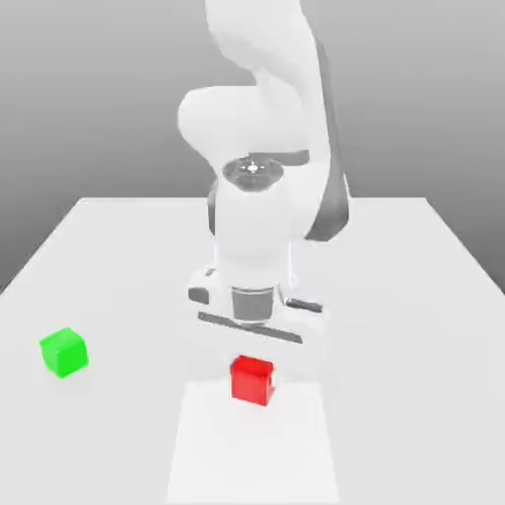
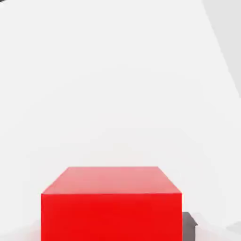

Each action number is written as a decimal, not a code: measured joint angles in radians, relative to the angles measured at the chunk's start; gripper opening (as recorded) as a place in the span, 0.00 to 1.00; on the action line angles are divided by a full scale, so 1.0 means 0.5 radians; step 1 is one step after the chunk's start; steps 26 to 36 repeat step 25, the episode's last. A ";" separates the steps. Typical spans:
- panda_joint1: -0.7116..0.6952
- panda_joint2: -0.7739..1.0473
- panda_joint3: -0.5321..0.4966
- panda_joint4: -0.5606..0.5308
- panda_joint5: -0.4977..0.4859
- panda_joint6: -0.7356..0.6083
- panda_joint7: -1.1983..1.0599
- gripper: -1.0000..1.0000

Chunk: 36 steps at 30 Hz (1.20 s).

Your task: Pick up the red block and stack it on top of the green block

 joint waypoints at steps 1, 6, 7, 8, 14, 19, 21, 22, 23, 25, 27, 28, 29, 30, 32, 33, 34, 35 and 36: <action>-0.042 -0.044 -0.026 0.001 0.000 -0.045 -0.005 0.00; -0.328 -0.109 -0.271 0.069 -0.054 -0.174 -0.018 0.00; -0.391 -0.115 -0.328 0.085 -0.068 -0.196 -0.019 0.00; -0.456 -0.120 -0.384 0.102 -0.082 -0.217 -0.021 0.00; -0.834 -0.154 -0.743 0.202 -0.174 -0.345 -0.026 0.00; -0.945 0.059 -0.859 0.243 -0.062 -0.180 -0.127 0.00; -0.971 0.209 -0.791 0.251 0.107 -0.050 -0.248 0.00; -1.003 0.278 -0.737 0.255 0.205 0.010 -0.318 1.00; -1.003 0.278 -0.737 0.255 0.205 0.010 -0.318 1.00; -1.003 0.278 -0.737 0.255 0.205 0.010 -0.318 1.00; -1.003 0.278 -0.737 0.255 0.205 0.010 -0.318 1.00; -1.003 0.278 -0.737 0.255 0.205 0.010 -0.318 1.00; -1.003 0.278 -0.737 0.255 0.205 0.010 -0.318 1.00; -1.003 0.278 -0.737 0.255 0.205 0.010 -0.318 1.00; -1.003 0.278 -0.737 0.255 0.205 0.010 -0.318 1.00; -1.003 0.278 -0.737 0.255 0.205 0.010 -0.318 1.00; -1.003 0.278 -0.737 0.255 0.205 0.010 -0.318 1.00; -1.003 0.278 -0.737 0.255 0.205 0.010 -0.318 1.00; -1.003 0.278 -0.737 0.255 0.205 0.010 -0.318 1.00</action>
